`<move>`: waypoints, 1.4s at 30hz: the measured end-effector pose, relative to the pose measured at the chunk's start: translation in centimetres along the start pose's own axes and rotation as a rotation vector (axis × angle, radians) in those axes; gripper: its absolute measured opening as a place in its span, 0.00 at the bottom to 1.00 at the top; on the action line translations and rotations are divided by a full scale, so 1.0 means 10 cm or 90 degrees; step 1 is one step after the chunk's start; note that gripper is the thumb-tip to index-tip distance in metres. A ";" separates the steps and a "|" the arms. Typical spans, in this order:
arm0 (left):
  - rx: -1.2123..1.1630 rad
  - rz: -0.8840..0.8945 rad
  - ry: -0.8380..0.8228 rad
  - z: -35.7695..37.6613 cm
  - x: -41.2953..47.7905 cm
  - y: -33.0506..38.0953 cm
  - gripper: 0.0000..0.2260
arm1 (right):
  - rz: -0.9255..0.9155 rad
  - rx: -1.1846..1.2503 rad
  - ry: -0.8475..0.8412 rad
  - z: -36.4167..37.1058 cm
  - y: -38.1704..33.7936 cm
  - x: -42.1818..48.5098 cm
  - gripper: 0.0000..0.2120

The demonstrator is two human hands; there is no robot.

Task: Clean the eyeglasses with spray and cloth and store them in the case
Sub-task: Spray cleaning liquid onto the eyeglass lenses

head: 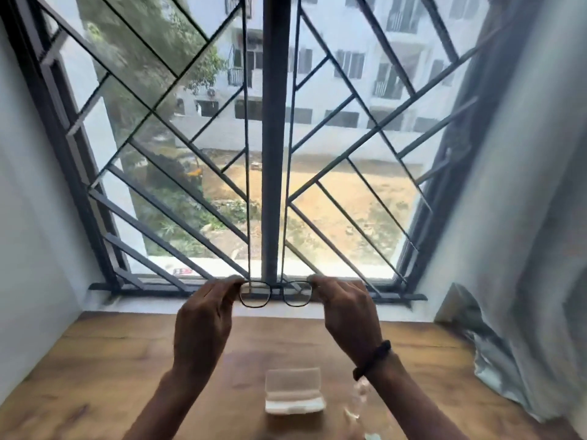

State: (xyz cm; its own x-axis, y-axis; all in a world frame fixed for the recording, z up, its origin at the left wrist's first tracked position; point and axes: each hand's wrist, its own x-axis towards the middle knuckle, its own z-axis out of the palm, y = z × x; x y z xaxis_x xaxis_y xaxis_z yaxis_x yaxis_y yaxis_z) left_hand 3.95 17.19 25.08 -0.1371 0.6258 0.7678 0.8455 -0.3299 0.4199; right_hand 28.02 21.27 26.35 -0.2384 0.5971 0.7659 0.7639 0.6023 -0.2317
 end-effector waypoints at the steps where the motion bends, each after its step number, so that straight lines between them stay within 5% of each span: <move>1: -0.010 0.014 0.010 0.01 0.07 0.06 0.07 | 0.005 0.000 0.008 -0.06 0.03 0.04 0.15; 19: -0.193 0.088 0.008 0.21 0.54 0.80 0.08 | 0.102 0.063 0.133 -0.79 0.40 0.07 0.13; 25: -0.185 0.096 0.014 0.23 0.50 0.93 0.05 | 0.322 0.135 0.259 -0.43 0.73 -0.87 0.17; 31: -0.169 0.101 -0.001 0.20 0.42 0.95 0.05 | 0.451 0.067 0.026 0.14 0.94 -2.34 0.26; 42: -0.162 0.084 -0.023 0.20 0.25 0.96 0.04 | 0.427 0.033 -0.139 0.60 0.75 -2.48 0.39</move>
State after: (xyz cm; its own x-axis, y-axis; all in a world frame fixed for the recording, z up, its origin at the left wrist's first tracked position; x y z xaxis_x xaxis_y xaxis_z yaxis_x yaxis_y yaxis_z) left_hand 12.82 17.00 30.03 -0.0128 0.5889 0.8081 0.6976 -0.5737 0.4292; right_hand 36.03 14.18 2.05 0.1543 0.9375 0.3118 0.7601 0.0889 -0.6437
